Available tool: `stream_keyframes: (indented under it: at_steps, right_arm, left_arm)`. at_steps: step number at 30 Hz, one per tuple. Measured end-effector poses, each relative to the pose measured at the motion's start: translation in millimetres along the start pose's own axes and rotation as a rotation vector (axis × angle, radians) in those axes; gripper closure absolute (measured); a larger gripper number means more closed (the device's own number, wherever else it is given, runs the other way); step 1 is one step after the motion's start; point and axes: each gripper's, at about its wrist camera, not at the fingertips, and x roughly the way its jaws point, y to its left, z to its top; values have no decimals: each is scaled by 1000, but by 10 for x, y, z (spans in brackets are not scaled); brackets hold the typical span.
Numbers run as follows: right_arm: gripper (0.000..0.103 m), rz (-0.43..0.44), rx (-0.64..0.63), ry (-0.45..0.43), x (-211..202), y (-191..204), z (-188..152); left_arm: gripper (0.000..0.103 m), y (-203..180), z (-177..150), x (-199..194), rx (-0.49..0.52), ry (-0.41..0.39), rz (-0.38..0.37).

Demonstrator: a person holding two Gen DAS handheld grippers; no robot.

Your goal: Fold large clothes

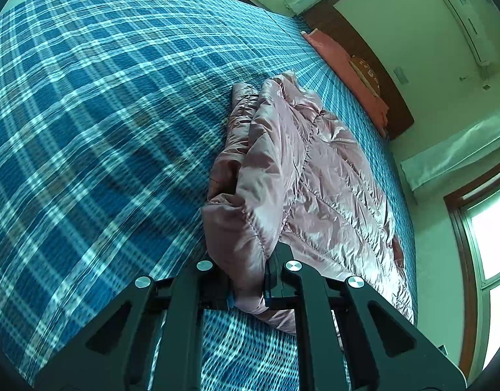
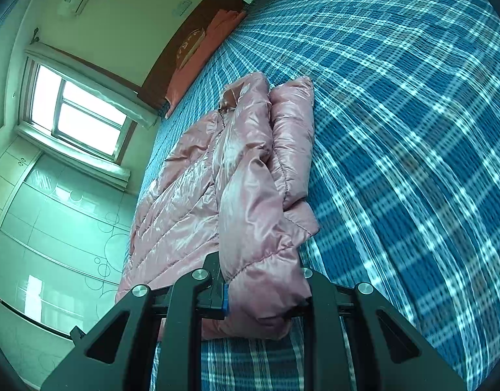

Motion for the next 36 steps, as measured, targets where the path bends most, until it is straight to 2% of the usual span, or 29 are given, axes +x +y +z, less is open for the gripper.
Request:
stream_keyframes:
  at_steps: [11,19,20,21,22,23,24,27,33,35,36]
  right_arm:
    - [83,12,16,2,89,-129,44]
    - [74,24,47,13,117,-257,68]
    - [69,18,53,13,114,-272,73]
    - [58,10,58,11,95,-290,73]
    - [54,9,63,4,81,-311,78]
    - [49,11,66,-4,60,-331,86]
    - [46,7,64,-7,43,-340,91]
    - [40,2,65,-25,-22,-395,132]
    - [36,10,97,-57,-81,-482,250]
    - [36,20,106,-62,-77,-518,287]
    - [36,20,107,-67,-78,-533,304]
  left_arm:
    - [91,17,28,92,19,6,9]
    - [85,-2,16,101,51,2,23]
    - [83,6,15,85,52,0,19]
    - [74,14,17,70,53,1,18]
    - [67,9,26,54,54,3,18]
    - [54,22,33,25,51,-2,14]
    - [46,39,43,-15,48,-13,6]
    - [37,48,82,-95,50,-41,-11]
    - [35,148,212,-88,3,-47,-28]
    - [36,157,239,-45,16,-50,4]
    - [44,173,252,-12,20,-47,22]
